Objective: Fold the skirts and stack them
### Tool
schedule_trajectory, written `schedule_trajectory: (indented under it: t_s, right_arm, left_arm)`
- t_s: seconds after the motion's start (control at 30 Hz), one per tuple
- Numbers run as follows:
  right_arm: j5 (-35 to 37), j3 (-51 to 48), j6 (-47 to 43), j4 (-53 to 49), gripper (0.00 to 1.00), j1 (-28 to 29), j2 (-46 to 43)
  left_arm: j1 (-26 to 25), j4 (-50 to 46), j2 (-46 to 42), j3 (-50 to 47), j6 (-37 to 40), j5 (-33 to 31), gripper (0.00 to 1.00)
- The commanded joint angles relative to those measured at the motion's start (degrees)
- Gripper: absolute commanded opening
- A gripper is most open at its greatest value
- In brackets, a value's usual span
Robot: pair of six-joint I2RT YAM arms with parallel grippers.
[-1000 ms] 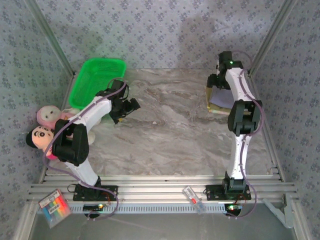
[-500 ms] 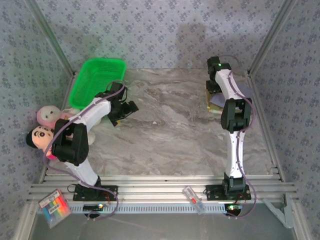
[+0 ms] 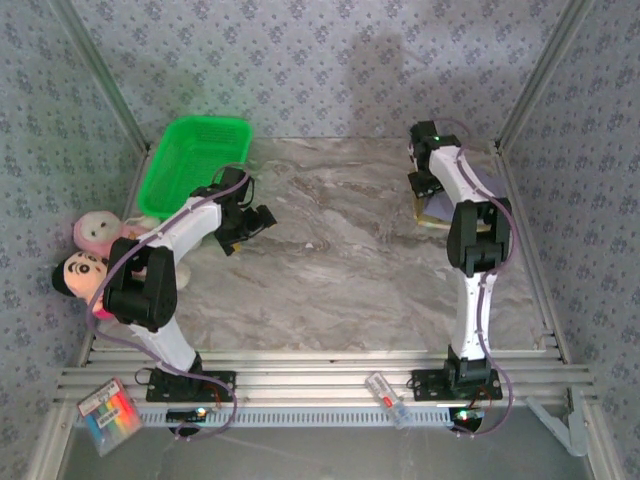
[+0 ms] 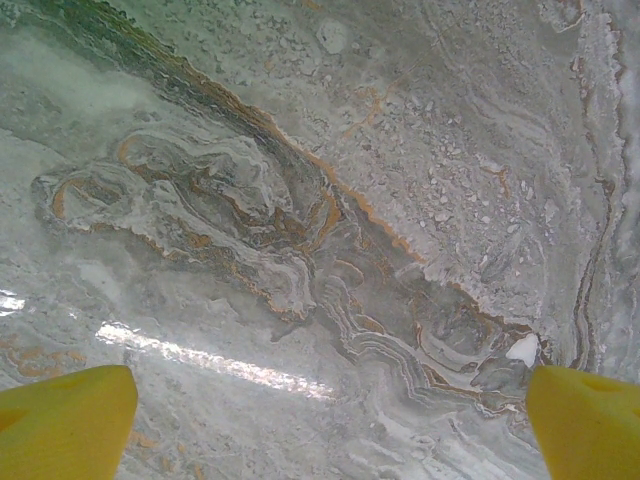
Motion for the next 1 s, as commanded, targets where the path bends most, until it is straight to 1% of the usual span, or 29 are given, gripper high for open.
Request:
schedule_trajectory:
  t_s: [0.0,0.03,0.17,0.2,0.23,0.3,0.4,0.5,0.53,0.6,0.67,0.7,0.73,0.77,0.8,0.83,0.97]
  right_arm:
    - [-3.2,-2.2,-4.3,0.0,0.23,0.6,-2.0]
    - [-4.9,-2.3,-4.6,-0.4,0.29,0.6,-1.9]
    - [-11.8,-2.2,-3.7,-0.5,0.37,0.7,-3.7]
    - [-13.7,-2.3,-3.1,-0.2,0.41,0.6,-4.8]
    - [-14.6,-2.5,-1.7,0.7,0.45,0.3,-5.9]
    - [-15.7,-2.9,2.1,2.7,0.49,-0.7,-7.9]
    - [-18.7,-5.6,9.7,7.2,0.51,-3.7,-11.2]
    - [-23.3,-10.4,14.0,12.2,0.52,-6.9,-13.0]
    - [-22.6,-10.4,14.8,11.5,0.51,-7.8,-12.0]
    - [-18.4,-9.0,15.9,8.5,0.52,-9.0,-9.5]
    - [-16.0,-8.2,18.0,6.4,0.56,-10.4,-7.6]
    - [-15.4,-8.3,18.5,6.0,0.62,-10.8,-7.1]
    - [-14.4,-9.0,18.9,6.3,0.74,-11.2,-6.8]
    - [-13.6,-9.7,19.0,6.8,0.82,-11.5,-6.8]
    - [-12.7,-10.3,18.9,7.3,0.95,-11.7,-6.5]
    - [-12.4,-10.5,18.6,7.4,1.0,-11.9,-6.0]
    - [-14.3,-9.5,15.9,7.2,1.0,-12.5,-3.5]
  left_arm:
    - [0.5,-0.3,-1.7,0.3,0.7,0.3,1.0]
    - [0.5,-0.2,-1.7,0.4,0.8,0.3,1.0]
    - [0.5,-0.6,-2.1,0.5,1.0,-0.2,1.0]
    - [0.6,-0.7,-2.2,0.4,1.1,-0.3,1.0]
    - [0.7,-0.8,-2.4,0.4,1.1,-0.6,1.0]
    - [1.0,-0.9,-2.7,0.3,1.2,-0.9,1.0]
    - [1.4,-1.1,-3.0,0.2,1.4,-1.1,1.0]
    - [1.8,-1.2,-3.0,0.1,1.5,-1.1,1.0]
    - [1.9,-1.1,-2.8,0.1,1.5,-1.0,1.0]
    - [1.9,-1.1,-2.6,0.1,1.5,-0.8,1.0]
    - [1.9,-1.0,-2.4,0.2,1.5,-0.5,1.0]
    - [2.0,-1.0,-2.4,0.2,1.5,-0.5,1.0]
    - [2.0,-1.0,-2.4,0.2,1.5,-0.5,1.0]
    - [2.0,-1.0,-2.4,0.2,1.4,-0.5,1.0]
    - [2.0,-1.0,-2.4,0.2,1.4,-0.6,1.0]
    - [2.0,-1.0,-2.4,0.2,1.4,-0.5,1.0]
    - [2.0,-1.0,-2.1,0.6,1.7,-0.4,1.0]
